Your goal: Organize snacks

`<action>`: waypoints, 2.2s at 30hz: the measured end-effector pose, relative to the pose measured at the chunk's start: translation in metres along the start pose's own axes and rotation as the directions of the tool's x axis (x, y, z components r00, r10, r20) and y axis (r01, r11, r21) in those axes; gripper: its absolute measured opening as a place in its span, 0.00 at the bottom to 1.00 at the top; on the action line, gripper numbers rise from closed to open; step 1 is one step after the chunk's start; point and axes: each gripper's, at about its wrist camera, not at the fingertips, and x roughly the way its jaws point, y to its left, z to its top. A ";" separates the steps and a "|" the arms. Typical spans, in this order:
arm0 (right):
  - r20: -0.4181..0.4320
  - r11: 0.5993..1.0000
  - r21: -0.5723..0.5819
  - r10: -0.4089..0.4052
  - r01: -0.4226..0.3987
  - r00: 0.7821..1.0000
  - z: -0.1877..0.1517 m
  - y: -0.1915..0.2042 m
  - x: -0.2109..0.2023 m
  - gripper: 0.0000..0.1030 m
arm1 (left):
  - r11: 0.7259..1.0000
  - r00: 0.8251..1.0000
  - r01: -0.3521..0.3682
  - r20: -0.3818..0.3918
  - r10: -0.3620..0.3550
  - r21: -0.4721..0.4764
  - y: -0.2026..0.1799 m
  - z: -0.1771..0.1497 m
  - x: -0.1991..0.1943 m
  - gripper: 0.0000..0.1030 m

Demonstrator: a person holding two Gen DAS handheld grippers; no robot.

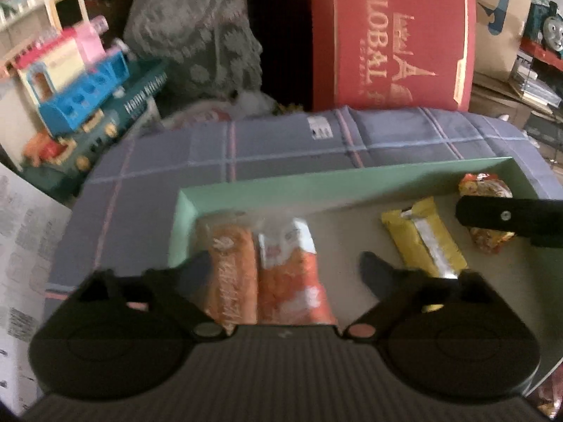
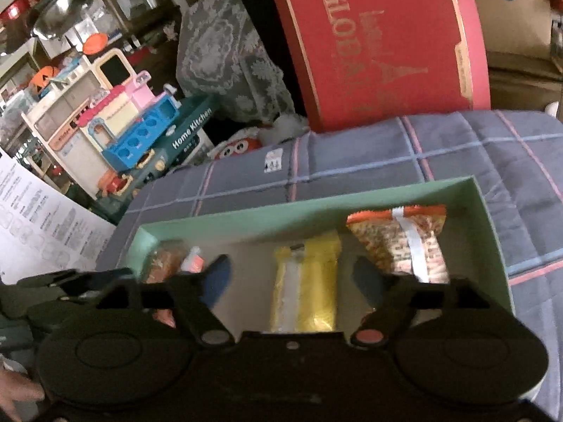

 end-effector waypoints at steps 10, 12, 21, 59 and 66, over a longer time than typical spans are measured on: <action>0.022 1.000 -0.016 0.010 -0.010 1.000 -0.011 0.000 -0.050 1.00 | 0.999 0.999 0.030 -0.015 -0.030 -0.023 -0.011 -0.018 -0.039 1.00; 0.024 1.000 -0.019 0.010 -0.009 1.000 -0.017 -0.001 -0.063 1.00 | 0.999 0.999 0.041 -0.015 -0.042 -0.020 -0.015 -0.026 -0.050 1.00; 0.035 1.000 -0.005 0.004 -0.003 0.999 -0.049 -0.014 -0.119 1.00 | 0.997 0.996 0.082 -0.024 -0.082 0.001 -0.043 -0.068 -0.099 1.00; -0.021 0.968 0.240 -0.067 0.070 0.998 -0.186 -0.137 -0.191 0.49 | 0.987 0.968 0.099 -0.240 -0.067 0.125 -0.190 -0.162 -0.092 1.00; -0.060 0.982 0.179 -0.046 0.056 0.997 -0.190 -0.117 -0.183 0.36 | 0.985 0.972 0.116 -0.220 -0.086 0.125 -0.156 -0.175 -0.098 1.00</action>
